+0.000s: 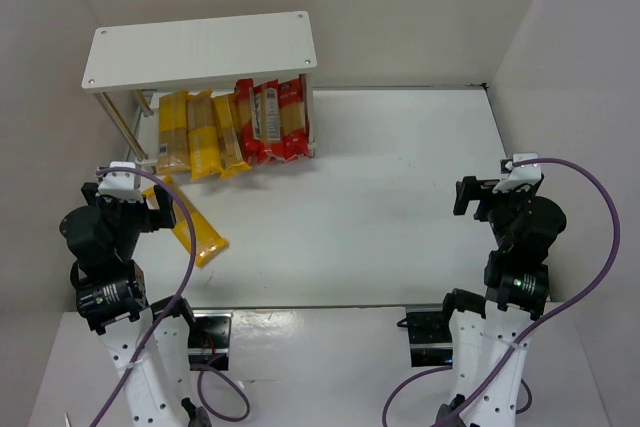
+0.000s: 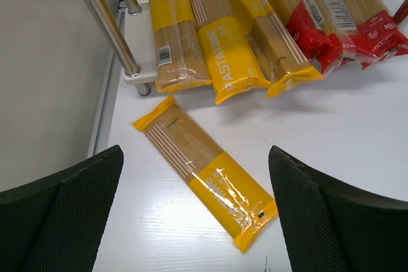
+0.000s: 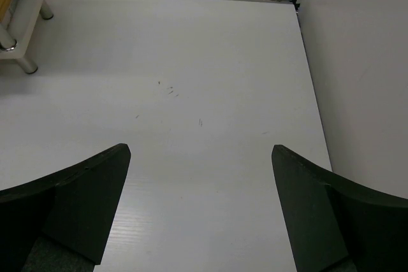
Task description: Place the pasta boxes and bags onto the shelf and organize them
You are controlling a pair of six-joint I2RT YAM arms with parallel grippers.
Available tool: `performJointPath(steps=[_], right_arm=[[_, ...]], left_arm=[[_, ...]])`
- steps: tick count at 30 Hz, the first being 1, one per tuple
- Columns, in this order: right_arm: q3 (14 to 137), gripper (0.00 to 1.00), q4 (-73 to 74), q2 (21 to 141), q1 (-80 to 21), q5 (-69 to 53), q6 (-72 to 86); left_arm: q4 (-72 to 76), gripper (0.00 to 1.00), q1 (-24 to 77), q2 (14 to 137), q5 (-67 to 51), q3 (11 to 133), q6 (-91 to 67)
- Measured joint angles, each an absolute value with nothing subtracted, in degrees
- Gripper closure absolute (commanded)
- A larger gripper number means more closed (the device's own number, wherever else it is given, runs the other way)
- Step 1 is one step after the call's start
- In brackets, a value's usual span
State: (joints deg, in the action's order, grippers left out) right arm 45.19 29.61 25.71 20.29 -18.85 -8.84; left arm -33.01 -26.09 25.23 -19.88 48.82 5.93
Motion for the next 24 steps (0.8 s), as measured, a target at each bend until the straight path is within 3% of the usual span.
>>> performJointPath(steps=[15,24], right_arm=[[44.8,0.0,29.6,22.9,20.3,-17.1,-8.7],[44.3,0.0,29.3,22.0,20.3,-15.2,-8.6]], left_arm=[[-33.0,0.0,-26.2,26.2,-19.8,48.7,5.8],[-35.2,0.0,-26.3,40.1,-16.4,52.4,2.9]])
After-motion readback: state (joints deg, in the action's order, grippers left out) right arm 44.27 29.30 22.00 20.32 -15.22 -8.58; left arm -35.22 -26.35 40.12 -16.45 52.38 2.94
